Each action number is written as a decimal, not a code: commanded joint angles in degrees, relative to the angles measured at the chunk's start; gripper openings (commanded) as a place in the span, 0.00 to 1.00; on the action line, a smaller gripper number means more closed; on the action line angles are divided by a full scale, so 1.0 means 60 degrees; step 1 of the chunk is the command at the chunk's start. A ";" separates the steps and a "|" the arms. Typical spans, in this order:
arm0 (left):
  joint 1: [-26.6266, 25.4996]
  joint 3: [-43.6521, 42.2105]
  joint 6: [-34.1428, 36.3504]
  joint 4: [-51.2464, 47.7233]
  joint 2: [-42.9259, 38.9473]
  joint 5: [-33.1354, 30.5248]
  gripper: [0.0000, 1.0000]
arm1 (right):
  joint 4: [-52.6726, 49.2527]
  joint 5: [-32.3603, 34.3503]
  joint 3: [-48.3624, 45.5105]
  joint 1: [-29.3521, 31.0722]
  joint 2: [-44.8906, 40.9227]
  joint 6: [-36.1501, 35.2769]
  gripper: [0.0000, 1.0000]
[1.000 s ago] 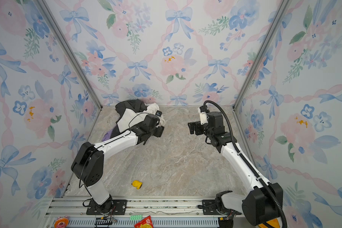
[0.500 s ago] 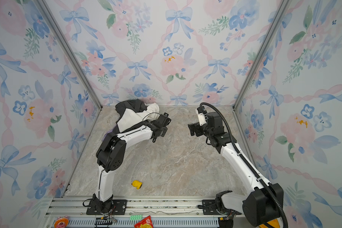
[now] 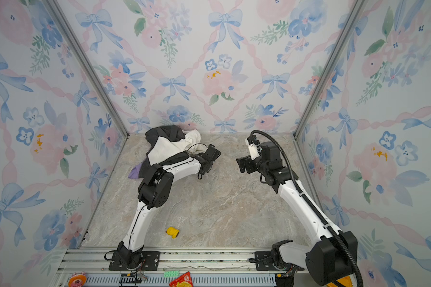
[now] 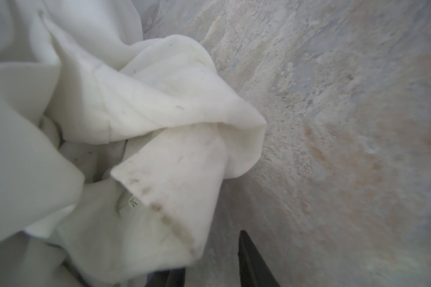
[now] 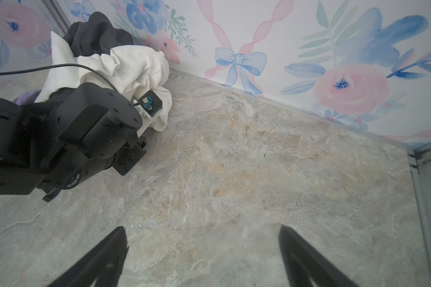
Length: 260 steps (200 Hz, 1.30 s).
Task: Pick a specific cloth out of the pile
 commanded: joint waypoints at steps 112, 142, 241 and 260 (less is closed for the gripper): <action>0.0584 0.0671 -0.0163 -0.0319 0.1075 -0.0577 0.36 | -0.0969 -0.0271 0.0411 -0.0046 -0.0253 -0.0260 0.97; 0.0796 0.0860 -0.0098 -0.0319 0.1264 -0.0602 0.37 | -0.1067 -0.0380 0.0738 -0.0038 0.0043 -0.0104 0.97; 0.1315 0.1323 -0.0664 -0.0304 0.1134 0.0449 0.00 | -0.0850 -0.0434 0.1790 0.0123 0.1199 0.0439 0.97; 0.1242 0.1352 -0.0766 -0.0290 0.0793 0.0646 0.00 | -0.0624 -0.0400 0.1858 0.0130 0.1322 0.0512 0.97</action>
